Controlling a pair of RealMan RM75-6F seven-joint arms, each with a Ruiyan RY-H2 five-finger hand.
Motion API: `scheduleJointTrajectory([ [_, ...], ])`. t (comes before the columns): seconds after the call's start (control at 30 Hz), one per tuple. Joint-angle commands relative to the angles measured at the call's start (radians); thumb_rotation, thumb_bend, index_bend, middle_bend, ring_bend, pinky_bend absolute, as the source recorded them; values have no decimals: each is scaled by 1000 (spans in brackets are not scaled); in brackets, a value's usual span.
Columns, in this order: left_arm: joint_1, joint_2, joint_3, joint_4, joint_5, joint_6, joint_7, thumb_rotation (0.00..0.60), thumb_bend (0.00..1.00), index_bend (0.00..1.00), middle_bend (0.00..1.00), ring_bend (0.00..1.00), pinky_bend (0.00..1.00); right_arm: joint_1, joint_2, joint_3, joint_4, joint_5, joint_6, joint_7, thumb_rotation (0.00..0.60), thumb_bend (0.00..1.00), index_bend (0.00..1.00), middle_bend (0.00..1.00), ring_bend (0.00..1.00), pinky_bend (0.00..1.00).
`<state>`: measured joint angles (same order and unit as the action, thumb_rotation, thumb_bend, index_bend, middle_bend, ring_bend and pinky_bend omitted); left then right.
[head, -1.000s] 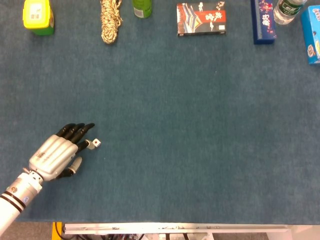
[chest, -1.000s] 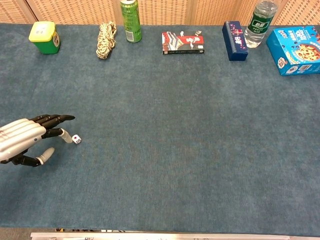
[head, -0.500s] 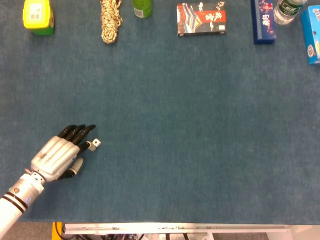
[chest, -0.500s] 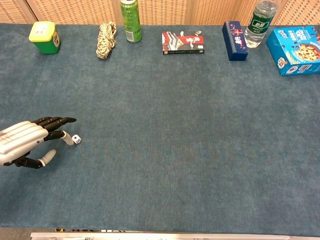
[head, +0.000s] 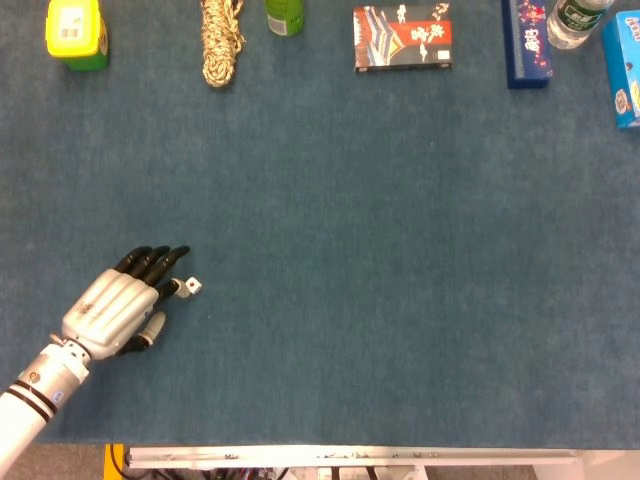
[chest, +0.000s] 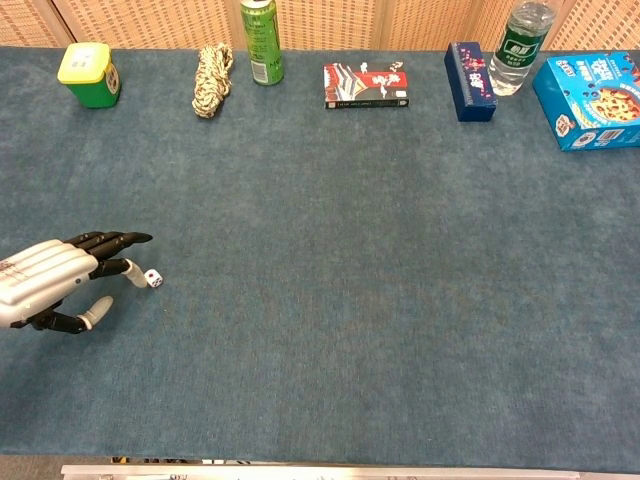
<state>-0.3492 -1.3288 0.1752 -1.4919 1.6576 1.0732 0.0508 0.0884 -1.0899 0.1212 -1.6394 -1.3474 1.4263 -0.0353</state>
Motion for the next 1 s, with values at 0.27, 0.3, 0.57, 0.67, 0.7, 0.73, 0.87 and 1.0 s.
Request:
scheduleJointTrajectory([
  [0.27, -10, -1, -6, -9, -5, -2, 2, 600, 586, 288, 0, 0, 72, -2, -3, -1, 3, 1, -1, 2, 600, 254, 367, 438, 359, 459],
  [0.3, -12, -1, -8, -9, -6, -3, 4, 600, 586, 288, 0, 0, 72, -2, -3, -1, 3, 1, -1, 3, 600, 254, 367, 438, 359, 459],
  [0.57, -28, -8, -20, -17, -12, -12, 23, 600, 586, 283, 0, 0, 72, -3, -6, -2, 7, 1, -1, 6, 600, 254, 367, 438, 359, 459],
  [0.67, -33, -8, -24, -22, -15, -14, 30, 600, 586, 280, 0, 0, 72, -4, -6, -2, 7, 1, -1, 8, 600, 254, 367, 438, 359, 459],
  [0.7, -35, -7, -26, -25, -16, -14, 32, 600, 586, 279, 0, 0, 72, -4, -7, -2, 8, 1, -1, 8, 600, 254, 367, 438, 359, 459],
  [0.73, -37, -6, -27, -28, -16, -14, 34, 600, 586, 279, 0, 0, 72, -4, -7, -2, 8, 1, -2, 9, 600, 254, 367, 438, 359, 459],
  [0.87, -39, 2, -28, -47, -16, -10, 44, 600, 586, 278, 0, 0, 72, -5, -8, -2, 9, 0, 0, 11, 600, 254, 367, 438, 359, 459],
  [1.0, -41, 15, -22, -76, -5, -1, 48, 600, 586, 277, 0, 0, 72, -6, -7, -1, 8, 0, 2, 13, 600, 254, 367, 438, 359, 459],
])
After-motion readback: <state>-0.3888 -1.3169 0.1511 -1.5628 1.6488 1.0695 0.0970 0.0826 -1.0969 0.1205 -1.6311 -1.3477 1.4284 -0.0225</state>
